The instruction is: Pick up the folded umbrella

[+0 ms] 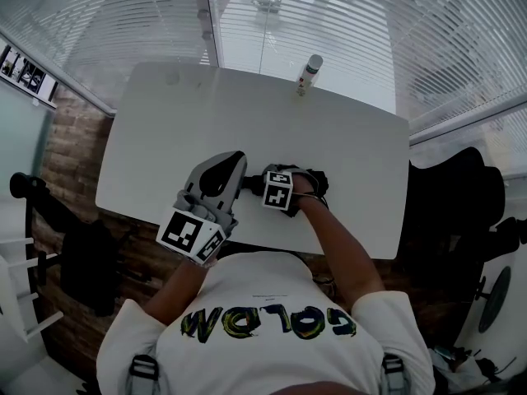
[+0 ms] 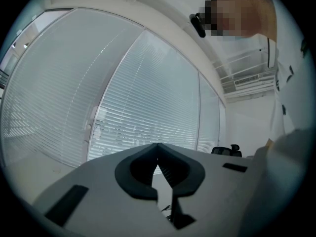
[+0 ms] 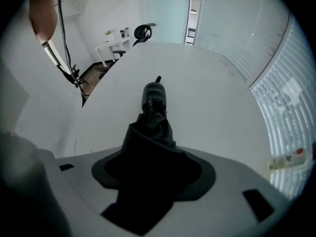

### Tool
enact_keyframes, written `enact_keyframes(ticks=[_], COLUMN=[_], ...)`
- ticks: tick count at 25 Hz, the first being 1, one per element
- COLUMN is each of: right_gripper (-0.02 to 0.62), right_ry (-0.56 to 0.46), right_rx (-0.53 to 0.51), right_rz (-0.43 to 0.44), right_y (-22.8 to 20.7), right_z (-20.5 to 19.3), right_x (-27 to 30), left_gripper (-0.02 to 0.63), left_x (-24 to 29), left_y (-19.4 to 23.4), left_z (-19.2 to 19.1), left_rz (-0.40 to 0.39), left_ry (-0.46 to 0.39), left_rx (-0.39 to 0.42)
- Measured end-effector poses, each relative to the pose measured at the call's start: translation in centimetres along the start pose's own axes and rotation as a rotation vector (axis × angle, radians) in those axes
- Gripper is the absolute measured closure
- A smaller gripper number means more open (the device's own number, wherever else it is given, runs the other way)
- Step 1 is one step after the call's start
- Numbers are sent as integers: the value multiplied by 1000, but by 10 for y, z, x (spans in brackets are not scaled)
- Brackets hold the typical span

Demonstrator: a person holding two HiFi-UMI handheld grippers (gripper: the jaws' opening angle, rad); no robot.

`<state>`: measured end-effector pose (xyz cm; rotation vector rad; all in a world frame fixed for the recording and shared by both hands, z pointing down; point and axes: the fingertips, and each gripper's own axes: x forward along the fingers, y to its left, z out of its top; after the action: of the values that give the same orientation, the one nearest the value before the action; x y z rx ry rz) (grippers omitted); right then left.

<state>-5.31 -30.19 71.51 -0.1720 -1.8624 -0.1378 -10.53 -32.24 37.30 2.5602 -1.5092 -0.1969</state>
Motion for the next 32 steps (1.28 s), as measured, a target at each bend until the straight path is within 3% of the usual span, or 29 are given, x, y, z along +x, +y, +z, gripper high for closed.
enact_keyframes(ticks=[10, 21, 32], right_gripper=[370, 373, 373], right_ry=[-85, -270, -547], right_rx=[124, 305, 507], right_rz=[-124, -307, -447], right_y=[-26, -61, -74], right_z=[-4, -14, -15], right_x=[-27, -93, -168], left_gripper=[595, 595, 595], left_x=[5, 15, 29], left_y=[0, -6, -15], left_z=[1, 3, 2], left_rz=[-13, -37, -67], left_ry=[1, 1, 1], left_rx=[6, 13, 16])
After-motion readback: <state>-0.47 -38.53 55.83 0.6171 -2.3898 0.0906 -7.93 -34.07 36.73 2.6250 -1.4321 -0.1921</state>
